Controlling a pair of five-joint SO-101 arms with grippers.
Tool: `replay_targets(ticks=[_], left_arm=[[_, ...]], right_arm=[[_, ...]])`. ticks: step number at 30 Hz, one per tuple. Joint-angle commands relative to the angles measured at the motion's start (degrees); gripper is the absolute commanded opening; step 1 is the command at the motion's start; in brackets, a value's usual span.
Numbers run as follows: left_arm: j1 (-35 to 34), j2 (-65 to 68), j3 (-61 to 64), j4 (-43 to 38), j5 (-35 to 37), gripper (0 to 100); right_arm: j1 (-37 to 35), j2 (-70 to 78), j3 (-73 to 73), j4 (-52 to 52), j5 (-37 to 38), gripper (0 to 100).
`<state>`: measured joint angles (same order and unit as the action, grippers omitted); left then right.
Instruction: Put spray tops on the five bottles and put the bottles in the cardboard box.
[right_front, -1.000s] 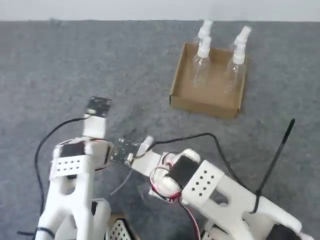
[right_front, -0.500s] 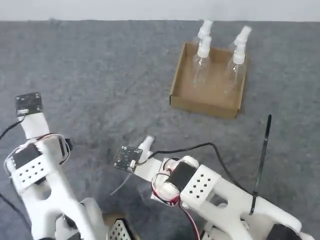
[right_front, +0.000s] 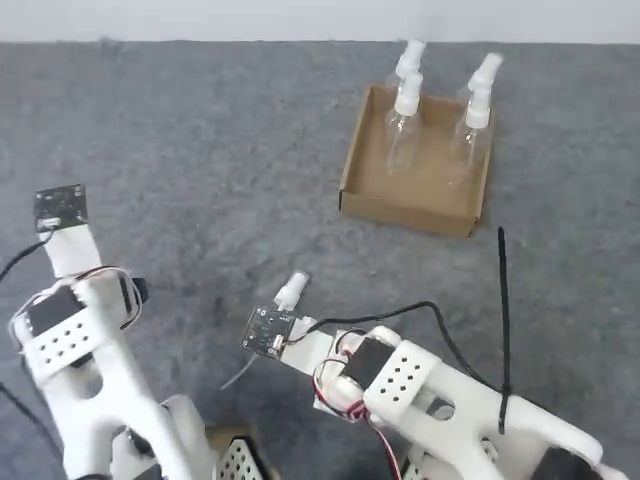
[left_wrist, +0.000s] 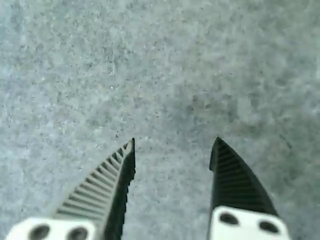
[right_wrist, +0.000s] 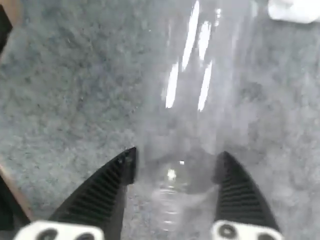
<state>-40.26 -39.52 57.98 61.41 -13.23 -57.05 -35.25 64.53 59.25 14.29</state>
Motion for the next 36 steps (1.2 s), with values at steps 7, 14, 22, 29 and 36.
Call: replay_targets(ticks=[7,14,22,29,36], left_arm=[[4.66,0.09,0.04,0.09,-0.18,23],[6.42,-0.18,0.92,0.09,-0.18,23],[16.53,0.09,0.92,0.62,-0.18,23],[41.93,0.18,-1.89,5.45,4.31,22],[60.22,0.18,-5.41,9.41,7.30,22]], right_arm=[[33.54,-1.45,-13.63,12.00,0.79,1.7],[64.13,-1.10,-35.52,28.35,9.76,1.9],[91.91,10.15,-37.01,14.11,15.38,2.0],[94.29,28.79,-42.11,3.65,8.70,2.0],[93.85,40.75,-48.26,2.95,3.96,2.4]])
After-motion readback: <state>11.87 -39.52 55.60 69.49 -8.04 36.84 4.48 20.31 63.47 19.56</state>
